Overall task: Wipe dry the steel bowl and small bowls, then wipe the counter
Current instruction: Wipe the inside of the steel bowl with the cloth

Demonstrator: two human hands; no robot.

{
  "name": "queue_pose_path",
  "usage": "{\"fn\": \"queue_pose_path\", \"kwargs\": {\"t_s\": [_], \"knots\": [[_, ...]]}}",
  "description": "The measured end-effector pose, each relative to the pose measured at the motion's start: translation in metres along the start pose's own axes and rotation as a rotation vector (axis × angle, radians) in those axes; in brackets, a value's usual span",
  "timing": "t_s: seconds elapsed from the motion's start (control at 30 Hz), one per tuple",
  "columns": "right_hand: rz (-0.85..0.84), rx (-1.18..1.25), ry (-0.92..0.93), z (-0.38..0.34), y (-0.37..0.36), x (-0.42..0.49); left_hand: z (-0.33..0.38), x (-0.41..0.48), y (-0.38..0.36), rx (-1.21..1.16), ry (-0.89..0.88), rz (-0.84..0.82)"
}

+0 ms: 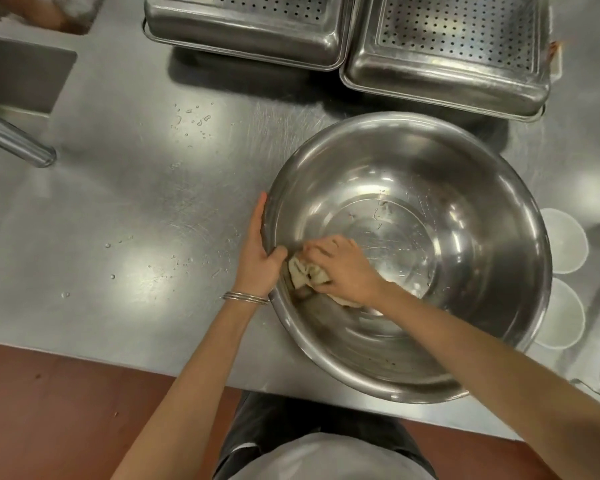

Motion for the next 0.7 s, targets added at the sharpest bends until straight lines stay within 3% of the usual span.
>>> {"fn": "queue_pose_path", "kwargs": {"t_s": [0.07, 0.23, 0.33, 0.4, 0.47, 0.53, 0.63, 0.7], "knots": [[-0.055, 0.01, 0.058, 0.013, 0.011, -0.008, 0.002, 0.005, 0.0, 0.035, -0.019, -0.031], [0.175, 0.016, -0.641, 0.114, 0.051, -0.005, 0.001, -0.008, 0.006, 0.16, -0.059, 0.0], [0.088, -0.103, -0.761, 0.115, 0.036, -0.001, 0.0, -0.033, -0.001, 0.168, -0.102, 0.048], [0.032, -0.221, -0.648, 0.092, 0.02, 0.002, 0.0, -0.04, -0.002, 0.168, -0.129, 0.117], [0.041, -0.249, -0.418, 0.054, 0.007, -0.004, -0.002, -0.037, 0.001, 0.166, -0.121, 0.151], [0.085, -0.213, -0.136, 0.017, -0.004, -0.023, 0.001, -0.029, 0.004, 0.201, -0.15, 0.123], [0.018, -0.197, 0.258, -0.002, -0.007, -0.051, 0.005, -0.014, 0.003, 0.241, -0.194, 0.011], [-0.01, -0.292, 0.304, 0.016, 0.002, -0.051, 0.006, -0.009, 0.003, 0.252, -0.204, -0.025]]}}
Point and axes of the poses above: each hand's wrist, its own x-axis towards the middle knuckle, its own y-axis out of the back of the hand, z = x × y, the point moved 9 cm from there along x, towards the middle knuckle, and after that the axes turned 8 degrees about z, right-handed, at the moved point
